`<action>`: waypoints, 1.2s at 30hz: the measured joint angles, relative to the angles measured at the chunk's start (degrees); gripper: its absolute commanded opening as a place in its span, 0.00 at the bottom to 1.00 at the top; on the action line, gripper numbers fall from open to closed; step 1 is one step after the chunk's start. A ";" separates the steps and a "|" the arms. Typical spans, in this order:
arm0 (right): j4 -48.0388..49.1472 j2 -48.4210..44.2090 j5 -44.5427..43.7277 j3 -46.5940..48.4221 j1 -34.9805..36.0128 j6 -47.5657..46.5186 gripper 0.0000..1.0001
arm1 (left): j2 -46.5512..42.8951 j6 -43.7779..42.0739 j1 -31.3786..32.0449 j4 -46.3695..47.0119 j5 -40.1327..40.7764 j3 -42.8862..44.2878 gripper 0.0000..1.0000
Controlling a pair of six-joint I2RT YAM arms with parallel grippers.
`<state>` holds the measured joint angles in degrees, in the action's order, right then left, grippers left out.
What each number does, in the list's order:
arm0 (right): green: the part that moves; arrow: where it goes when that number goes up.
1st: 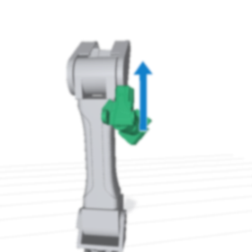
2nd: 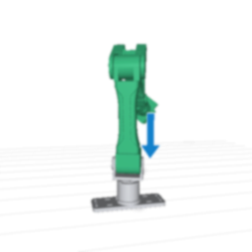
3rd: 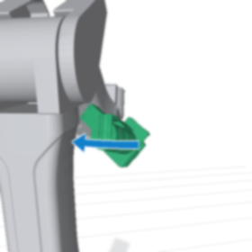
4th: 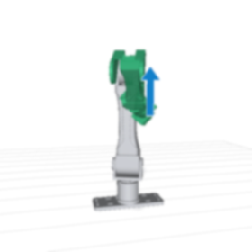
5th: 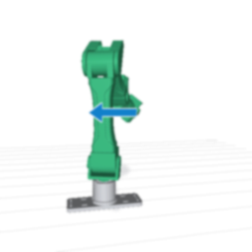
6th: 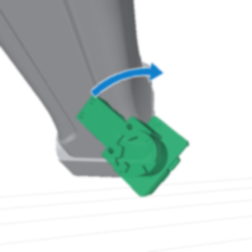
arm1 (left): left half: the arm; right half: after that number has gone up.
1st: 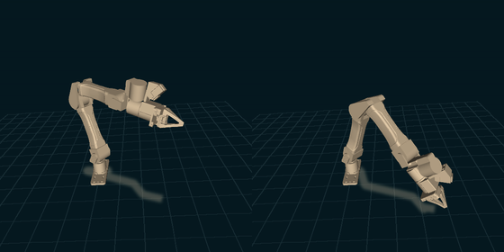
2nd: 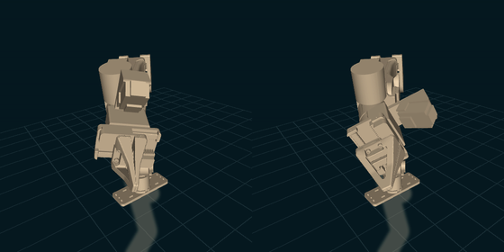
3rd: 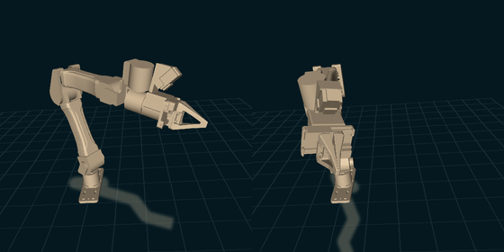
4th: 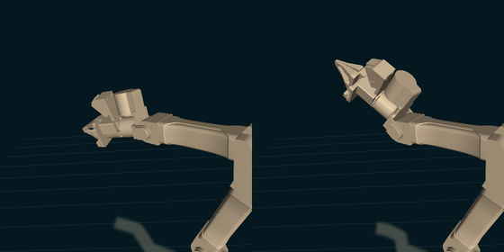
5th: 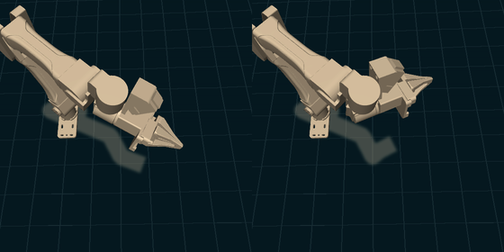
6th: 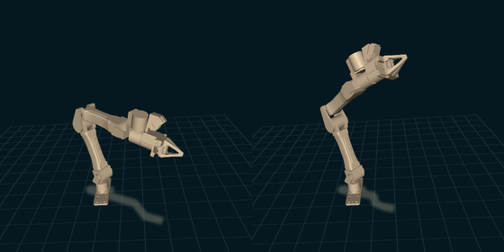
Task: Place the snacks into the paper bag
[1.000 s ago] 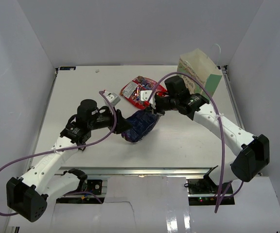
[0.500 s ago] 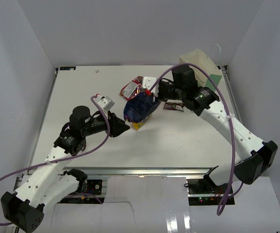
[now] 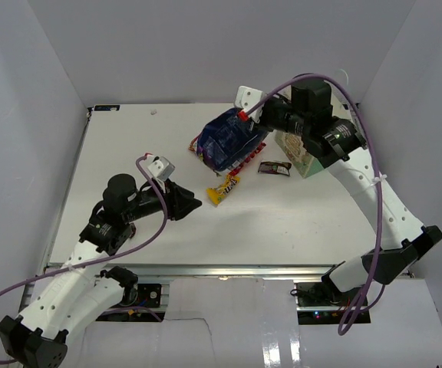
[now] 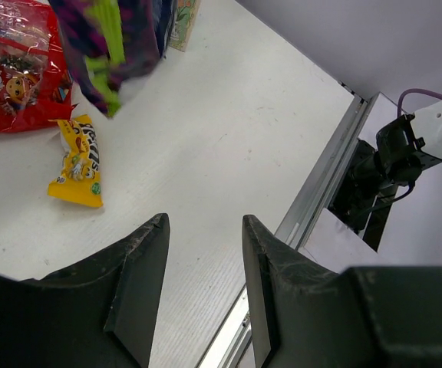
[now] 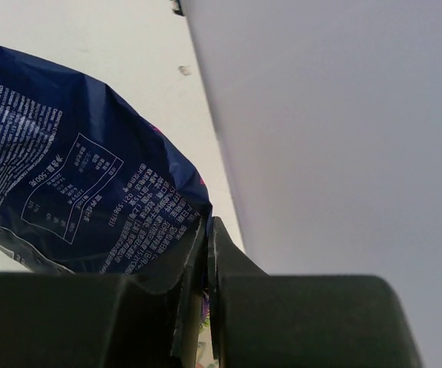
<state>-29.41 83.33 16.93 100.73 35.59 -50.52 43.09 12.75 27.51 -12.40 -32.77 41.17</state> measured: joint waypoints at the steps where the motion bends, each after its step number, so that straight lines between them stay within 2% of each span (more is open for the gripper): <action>1: -0.02 0.13 -0.17 1.27 -0.44 -0.28 0.08 | -0.50 0.00 0.00 -0.04 0.09 -0.28 0.53; 7: -0.61 3.28 -0.74 9.33 -3.54 -1.62 0.08 | -2.45 0.00 0.00 -0.72 0.90 -1.46 0.53; 16: 0.11 13.68 -0.07 26.82 -14.71 -0.98 0.08 | -5.35 0.02 0.00 -0.92 2.19 -3.78 0.54; 27: 9.11 17.49 -3.61 30.84 -22.60 1.95 0.08 | -7.65 0.04 0.00 -0.94 2.84 -5.25 0.54; 36: 13.88 19.26 -7.41 30.86 -24.59 0.70 0.08 | -8.83 0.09 0.00 -0.79 2.73 -5.73 0.54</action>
<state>-15.53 102.59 9.52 131.59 11.00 -49.82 34.26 12.84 27.51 -13.19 -30.04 35.44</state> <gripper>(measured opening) 0.078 0.535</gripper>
